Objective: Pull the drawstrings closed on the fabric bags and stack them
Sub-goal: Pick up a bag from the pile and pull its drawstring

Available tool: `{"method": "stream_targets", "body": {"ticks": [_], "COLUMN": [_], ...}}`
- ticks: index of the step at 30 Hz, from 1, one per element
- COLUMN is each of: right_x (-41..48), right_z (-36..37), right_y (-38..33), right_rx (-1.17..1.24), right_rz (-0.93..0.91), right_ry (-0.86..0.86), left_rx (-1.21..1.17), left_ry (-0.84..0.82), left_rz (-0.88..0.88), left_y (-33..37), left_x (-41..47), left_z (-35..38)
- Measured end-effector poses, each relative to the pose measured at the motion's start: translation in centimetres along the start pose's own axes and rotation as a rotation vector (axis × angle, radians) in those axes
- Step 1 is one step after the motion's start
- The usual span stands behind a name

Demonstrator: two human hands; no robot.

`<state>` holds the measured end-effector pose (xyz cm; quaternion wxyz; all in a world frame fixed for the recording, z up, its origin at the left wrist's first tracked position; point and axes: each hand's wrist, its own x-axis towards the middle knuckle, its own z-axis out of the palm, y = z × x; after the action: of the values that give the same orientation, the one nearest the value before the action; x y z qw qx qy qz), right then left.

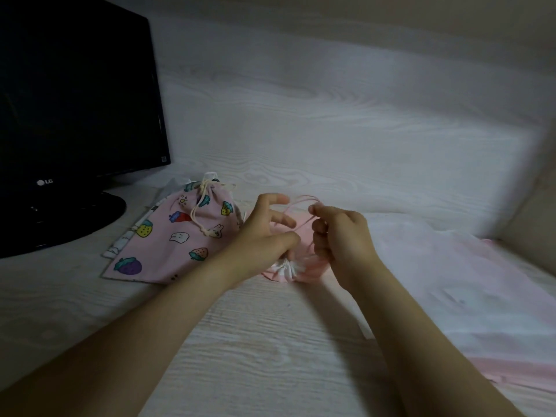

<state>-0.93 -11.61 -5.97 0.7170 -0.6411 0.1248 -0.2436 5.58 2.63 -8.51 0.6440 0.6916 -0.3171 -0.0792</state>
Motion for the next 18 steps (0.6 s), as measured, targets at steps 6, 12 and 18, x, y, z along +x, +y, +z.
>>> {"method": "stream_targets", "body": {"ticks": [6, 12, 18], "right_x": [0.1, 0.2, 0.4], "right_z": [-0.7, -1.1, -1.7], "right_y": [-0.1, 0.2, -1.1], "right_rx": [0.063, -0.669, -0.330], "right_rz": [0.015, -0.292, -0.211], "right_ry": [-0.036, 0.321, 0.306], "left_rx": [0.094, 0.066, 0.070], "left_ry": [-0.110, -0.063, -0.100], "left_rz": [-0.006, -0.049, -0.086], "left_y": [-0.1, -0.3, -0.4], "left_x": [0.0, 0.2, 0.2], "left_z": [-0.5, -0.6, -0.8]}}
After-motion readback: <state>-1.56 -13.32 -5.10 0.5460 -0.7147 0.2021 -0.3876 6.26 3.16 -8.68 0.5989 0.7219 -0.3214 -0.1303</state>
